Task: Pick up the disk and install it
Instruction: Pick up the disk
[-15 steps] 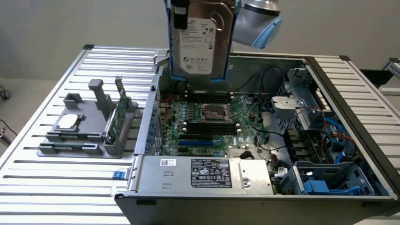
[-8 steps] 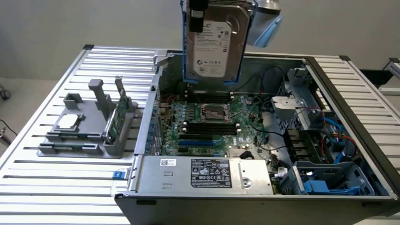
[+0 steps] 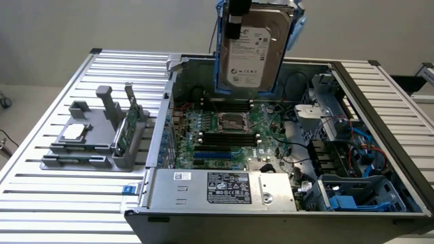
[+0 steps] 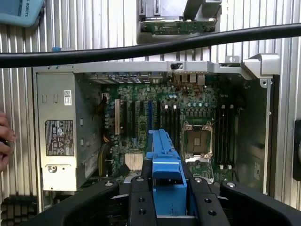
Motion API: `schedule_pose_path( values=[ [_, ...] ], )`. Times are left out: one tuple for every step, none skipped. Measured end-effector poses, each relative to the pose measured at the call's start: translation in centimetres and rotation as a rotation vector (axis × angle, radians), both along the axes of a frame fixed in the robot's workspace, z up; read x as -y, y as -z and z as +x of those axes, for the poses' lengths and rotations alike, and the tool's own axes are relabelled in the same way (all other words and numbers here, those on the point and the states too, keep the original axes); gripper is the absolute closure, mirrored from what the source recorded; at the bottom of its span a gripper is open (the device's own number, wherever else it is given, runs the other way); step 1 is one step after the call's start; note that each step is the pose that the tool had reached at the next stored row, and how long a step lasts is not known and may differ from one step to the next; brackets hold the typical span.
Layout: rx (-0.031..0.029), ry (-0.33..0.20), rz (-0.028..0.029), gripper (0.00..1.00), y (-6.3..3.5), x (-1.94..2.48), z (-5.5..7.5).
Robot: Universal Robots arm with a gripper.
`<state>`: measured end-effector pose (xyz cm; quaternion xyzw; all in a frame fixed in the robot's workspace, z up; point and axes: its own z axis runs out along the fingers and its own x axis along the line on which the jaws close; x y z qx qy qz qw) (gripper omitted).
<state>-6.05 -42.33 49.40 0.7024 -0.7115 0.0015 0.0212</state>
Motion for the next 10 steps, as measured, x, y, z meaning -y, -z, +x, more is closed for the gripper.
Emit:
schedule_pose_path(
  values=[
    [-0.0001,0.0,-0.0003,0.67,0.02,0.1,0.4],
    [0.0,0.0,-0.0003,0.67,0.05,0.24,0.8],
    [-0.0001,0.0,-0.0005,0.67,0.08,0.39,1.2],
    [0.0,0.0,-0.0005,0.67,0.11,0.55,1.6],
    [-0.0001,0.0,-0.0005,0.67,0.14,0.74,2.0],
    [-0.0001,0.0,-0.0005,0.67,0.18,0.95,2.4],
    [-0.0001,0.0,-0.0005,0.67,0.21,1.17,2.8],
    [-0.0001,0.0,-0.0005,0.67,0.26,1.4,3.2],
    [0.0,0.0,-0.0004,0.67,0.31,1.62,3.6],
    [-0.0001,0.0,-0.0005,0.67,0.35,1.85,4.0]
  ],
)
